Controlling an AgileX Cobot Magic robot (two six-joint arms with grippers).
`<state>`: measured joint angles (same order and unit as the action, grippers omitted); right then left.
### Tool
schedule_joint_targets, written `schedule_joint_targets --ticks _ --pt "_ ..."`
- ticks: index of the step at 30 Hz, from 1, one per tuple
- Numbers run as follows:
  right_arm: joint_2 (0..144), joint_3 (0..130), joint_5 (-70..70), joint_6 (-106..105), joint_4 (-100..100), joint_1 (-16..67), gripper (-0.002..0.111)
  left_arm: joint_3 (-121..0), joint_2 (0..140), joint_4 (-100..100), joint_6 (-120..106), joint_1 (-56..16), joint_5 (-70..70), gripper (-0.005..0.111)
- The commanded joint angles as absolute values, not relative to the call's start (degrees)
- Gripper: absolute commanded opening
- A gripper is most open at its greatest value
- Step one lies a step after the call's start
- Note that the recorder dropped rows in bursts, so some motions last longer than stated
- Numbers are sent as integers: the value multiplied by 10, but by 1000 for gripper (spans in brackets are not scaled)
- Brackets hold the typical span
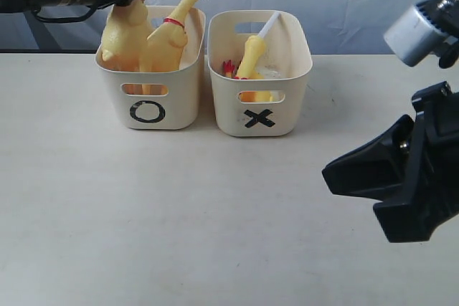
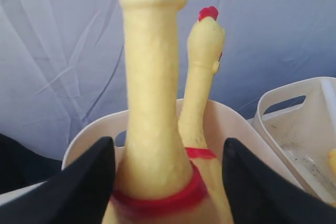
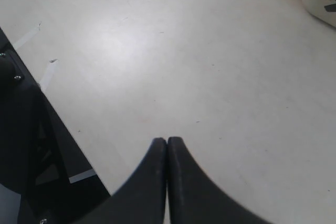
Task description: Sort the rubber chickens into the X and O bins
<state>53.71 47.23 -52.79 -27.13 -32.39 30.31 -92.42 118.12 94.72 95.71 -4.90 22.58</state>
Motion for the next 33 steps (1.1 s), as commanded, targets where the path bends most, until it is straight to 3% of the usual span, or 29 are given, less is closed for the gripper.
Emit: schedule_joint_targets --ticks 1,33 --pt "535 470 -526 -273 -325 300 0 -935 1162 947 950 -53 218 58" --pt "535 470 -526 -273 -325 300 0 -936 1205 999 1043 -54 256 57"
